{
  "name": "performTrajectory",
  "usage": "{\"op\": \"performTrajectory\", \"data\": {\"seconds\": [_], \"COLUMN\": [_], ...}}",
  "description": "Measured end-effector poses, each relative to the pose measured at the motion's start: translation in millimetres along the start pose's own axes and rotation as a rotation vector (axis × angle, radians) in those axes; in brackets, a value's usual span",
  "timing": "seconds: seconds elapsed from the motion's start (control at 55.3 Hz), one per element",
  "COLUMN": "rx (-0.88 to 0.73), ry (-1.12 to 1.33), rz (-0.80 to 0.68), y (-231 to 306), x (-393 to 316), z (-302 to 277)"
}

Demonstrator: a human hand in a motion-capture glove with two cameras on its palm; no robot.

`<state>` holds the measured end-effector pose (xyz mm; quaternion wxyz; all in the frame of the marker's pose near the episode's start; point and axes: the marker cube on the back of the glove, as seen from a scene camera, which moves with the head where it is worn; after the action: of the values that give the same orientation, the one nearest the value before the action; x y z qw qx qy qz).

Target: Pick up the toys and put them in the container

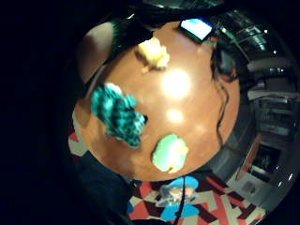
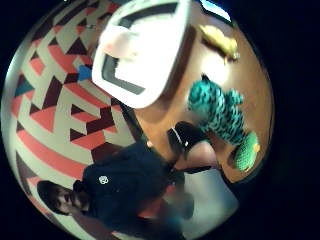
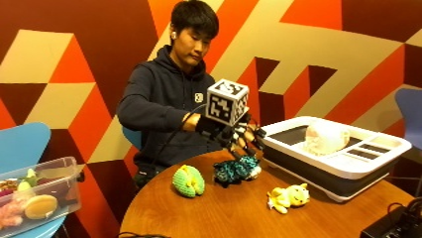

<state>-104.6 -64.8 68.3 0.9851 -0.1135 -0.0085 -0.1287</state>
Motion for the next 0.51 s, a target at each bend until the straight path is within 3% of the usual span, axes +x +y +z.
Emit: {"op": "performTrajectory", "data": {"seconds": [0.181,0.38,0.507], "rx": [-0.095,0.09,0.087], "ry": [0.022,0.084,0.041], "rz": [0.014,-0.035,-0.077], "y": [-4,-14,-14], "x": [0,-1,-5], "z": [71,93,90]}}
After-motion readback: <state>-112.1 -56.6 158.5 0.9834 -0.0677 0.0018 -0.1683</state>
